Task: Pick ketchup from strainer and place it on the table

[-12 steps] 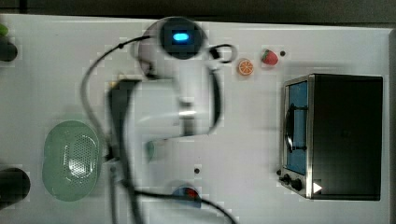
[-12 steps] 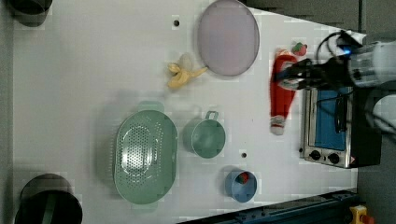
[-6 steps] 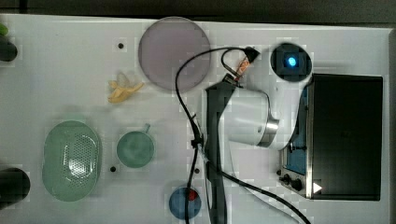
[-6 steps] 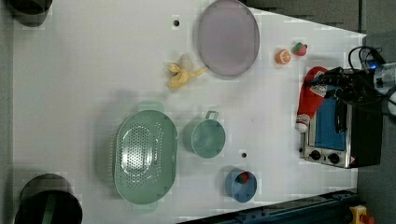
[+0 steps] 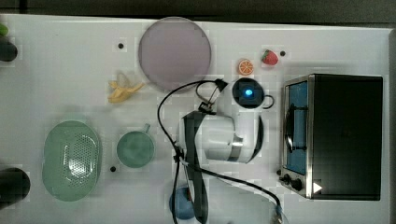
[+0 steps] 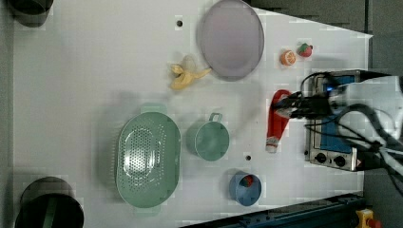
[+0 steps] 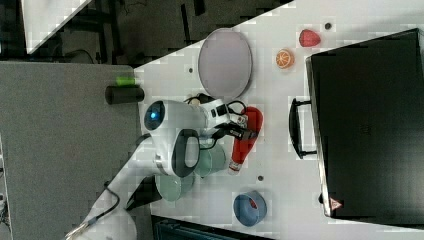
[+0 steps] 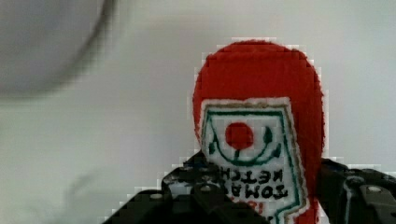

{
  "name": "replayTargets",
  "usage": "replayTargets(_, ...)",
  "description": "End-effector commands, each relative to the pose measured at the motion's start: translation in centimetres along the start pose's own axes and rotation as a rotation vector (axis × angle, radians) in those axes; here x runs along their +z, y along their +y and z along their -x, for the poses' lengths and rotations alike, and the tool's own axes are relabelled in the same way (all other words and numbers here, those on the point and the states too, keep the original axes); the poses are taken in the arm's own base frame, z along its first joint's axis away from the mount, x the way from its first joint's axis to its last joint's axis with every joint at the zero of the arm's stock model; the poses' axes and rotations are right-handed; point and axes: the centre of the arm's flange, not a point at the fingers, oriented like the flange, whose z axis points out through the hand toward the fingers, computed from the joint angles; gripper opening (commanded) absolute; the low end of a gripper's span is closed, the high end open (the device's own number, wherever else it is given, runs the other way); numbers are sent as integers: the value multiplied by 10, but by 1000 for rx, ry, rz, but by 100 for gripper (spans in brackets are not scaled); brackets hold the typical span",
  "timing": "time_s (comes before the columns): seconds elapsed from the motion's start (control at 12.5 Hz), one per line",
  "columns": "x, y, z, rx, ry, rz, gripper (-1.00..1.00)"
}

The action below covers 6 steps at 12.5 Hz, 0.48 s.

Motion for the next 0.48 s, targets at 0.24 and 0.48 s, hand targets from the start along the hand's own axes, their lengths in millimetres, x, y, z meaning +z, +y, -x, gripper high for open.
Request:
replayTargets(0.24, 9, -12, -5, -47, 57, -42, 87)
replayTargets(0.48, -30, -17, -5, -41, 108, -42, 100)
